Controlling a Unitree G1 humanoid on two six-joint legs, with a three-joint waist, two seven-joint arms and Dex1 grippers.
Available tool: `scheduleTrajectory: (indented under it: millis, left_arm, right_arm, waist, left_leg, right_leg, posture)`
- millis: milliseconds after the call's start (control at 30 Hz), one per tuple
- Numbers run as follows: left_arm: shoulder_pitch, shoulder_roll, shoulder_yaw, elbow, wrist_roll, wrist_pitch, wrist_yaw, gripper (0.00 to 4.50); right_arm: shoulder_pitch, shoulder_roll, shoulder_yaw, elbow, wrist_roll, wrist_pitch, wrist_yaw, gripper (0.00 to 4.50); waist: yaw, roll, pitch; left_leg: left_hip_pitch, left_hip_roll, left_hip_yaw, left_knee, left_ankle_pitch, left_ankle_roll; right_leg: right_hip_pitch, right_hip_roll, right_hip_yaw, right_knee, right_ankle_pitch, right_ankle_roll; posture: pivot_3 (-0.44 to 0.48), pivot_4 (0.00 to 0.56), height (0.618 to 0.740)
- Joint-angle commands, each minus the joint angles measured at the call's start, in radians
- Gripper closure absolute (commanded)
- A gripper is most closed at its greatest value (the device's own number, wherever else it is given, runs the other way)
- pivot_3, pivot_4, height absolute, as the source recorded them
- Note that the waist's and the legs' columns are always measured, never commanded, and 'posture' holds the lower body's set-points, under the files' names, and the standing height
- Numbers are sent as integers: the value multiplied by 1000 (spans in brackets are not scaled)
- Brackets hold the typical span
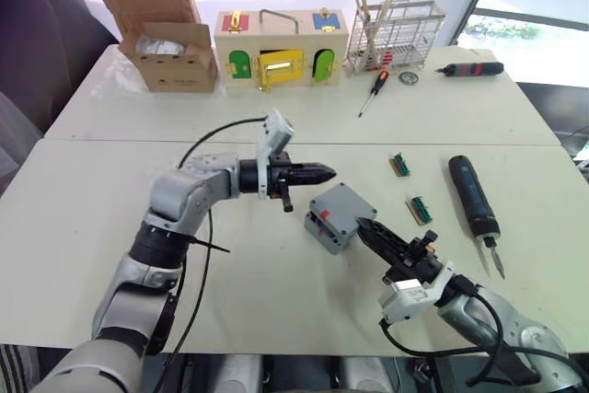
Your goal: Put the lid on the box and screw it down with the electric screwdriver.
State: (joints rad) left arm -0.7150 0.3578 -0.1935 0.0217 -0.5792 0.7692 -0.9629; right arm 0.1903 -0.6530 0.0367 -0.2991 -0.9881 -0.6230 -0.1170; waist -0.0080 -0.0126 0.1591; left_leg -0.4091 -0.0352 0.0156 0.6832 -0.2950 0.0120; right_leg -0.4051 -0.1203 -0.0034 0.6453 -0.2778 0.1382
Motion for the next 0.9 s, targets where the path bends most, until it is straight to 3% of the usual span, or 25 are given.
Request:
scheduleTrajectory:
  millis: [33,233,733,900]
  left_arm:
    - [-6,5,-15,-29,23,-35,-25,4472]
    - [-14,7,-41,1,62,-55,-61,4472]
    - [39,6,-120,-1,157,-111,-99,4472]
    - [27,-19,-94,2,145,-107,-86,4472]
  right_arm:
    - [-30,-21,9,6,-3,-30,-40,4310]
    - [-93,-59,41,84,2,-75,-66,4310]
    - [-74,-78,66,115,5,-77,-70,4310]
    - [-80,-73,65,116,-1,-65,-80,4310]
  waist:
    - [-1,0,0]
    - [1,0,0]
    - [0,0,0]
    - [1,0,0]
  left_leg:
    - [0,0,0,0,0,0]
    - [0,0,0,0,0,0]
    - [0,0,-1,0,0,0]
    - [0,0,-1,0,0,0]
  right_leg:
    - [0,0,0,0,0,0]
    - [0,0,0,0,0,0]
    - [0,0,0,0,0,0]
    - [1,0,0,0,0,0]
  posture:
    - [0,150,735]
    - [0,150,735]
    - [0,150,735]
    - [0,150,735]
